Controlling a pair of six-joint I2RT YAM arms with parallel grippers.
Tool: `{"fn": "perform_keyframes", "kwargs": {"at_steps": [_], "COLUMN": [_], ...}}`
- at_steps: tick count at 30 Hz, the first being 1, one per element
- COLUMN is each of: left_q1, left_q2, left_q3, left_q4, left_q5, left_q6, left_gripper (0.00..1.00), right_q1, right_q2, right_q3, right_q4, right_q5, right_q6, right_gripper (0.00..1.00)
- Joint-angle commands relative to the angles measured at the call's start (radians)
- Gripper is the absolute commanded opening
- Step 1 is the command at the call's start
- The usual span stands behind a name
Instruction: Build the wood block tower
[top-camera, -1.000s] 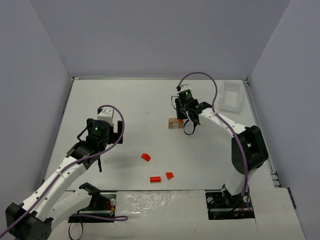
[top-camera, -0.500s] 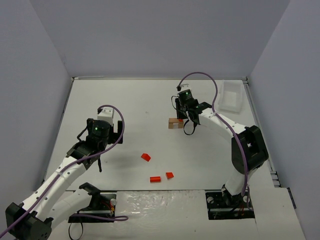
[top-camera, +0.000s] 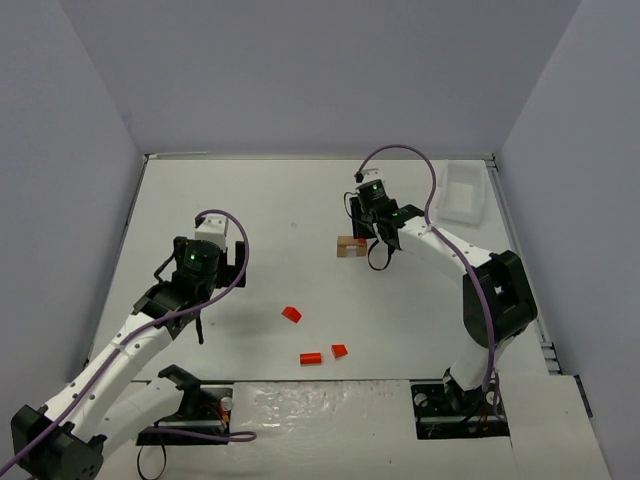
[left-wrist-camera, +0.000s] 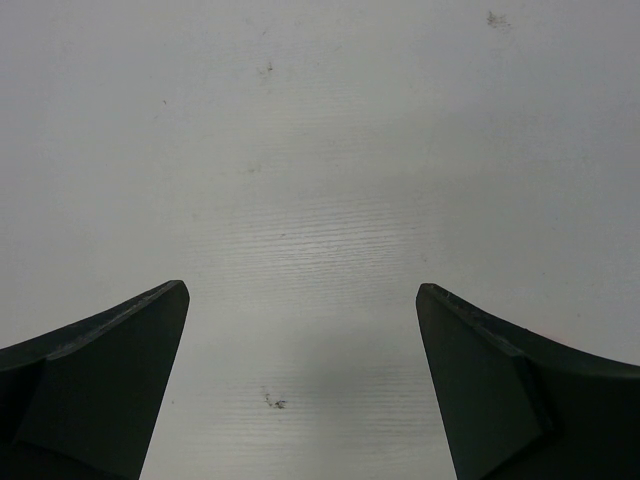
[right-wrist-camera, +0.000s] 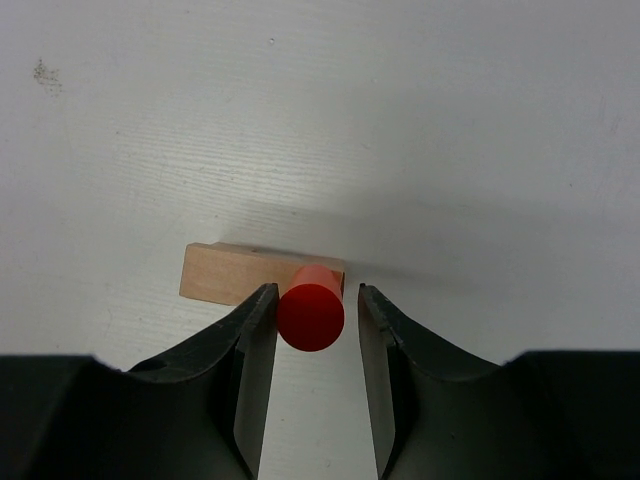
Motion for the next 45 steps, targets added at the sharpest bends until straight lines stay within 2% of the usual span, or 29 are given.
{"fn": "perform_keyframes", "kwargs": {"at_steps": [1,5,12,16,20,26,31,36,41,45], "left_q1": [0.01,0.01,0.008,0.002,-0.029,-0.2,-0.307,-0.407,-0.514,-0.526], "left_q2": [-0.003,-0.004,-0.003,0.003,0.025,0.122,0.305,0.416,0.525,0.554], "left_q3": [0.013,0.012,0.013,0.027,0.059,0.099,0.15,0.174,0.201,0.21], "left_q4": [0.059,0.061,0.056,0.028,-0.027,-0.091,-0.093,-0.09,-0.098,-0.102], "left_q5": [0.004,0.006,0.056,0.168,0.338,0.461,0.592,0.679,0.703,0.696], "left_q6": [0.014,0.013,0.012,-0.01,0.02,0.122,0.182,0.22,0.245,0.246], "left_gripper": [0.97,0.97,0.97,0.97,0.96,0.9,0.82,0.73,0.68,0.62], "right_q1": [-0.003,-0.005,-0.005,-0.01,-0.056,-0.158,-0.237,-0.302,-0.34,-0.357], "right_q2": [-0.044,-0.051,-0.095,-0.17,-0.269,-0.401,-0.473,-0.532,-0.57,-0.583], "right_q3": [0.008,0.011,0.038,0.05,0.018,-0.079,-0.142,-0.191,-0.216,-0.226], "right_q4": [0.028,0.028,0.022,0.003,-0.001,-0.001,-0.005,-0.007,-0.009,-0.011], "right_q5": [0.022,0.022,-0.007,-0.02,-0.089,-0.172,-0.215,-0.259,-0.289,-0.306], "right_q6": [0.004,0.001,-0.001,-0.015,-0.018,-0.029,-0.032,-0.027,-0.026,-0.031], "right_gripper": [0.37,0.4,0.52,0.57,0.58,0.59,0.59,0.59,0.6,0.6]}}
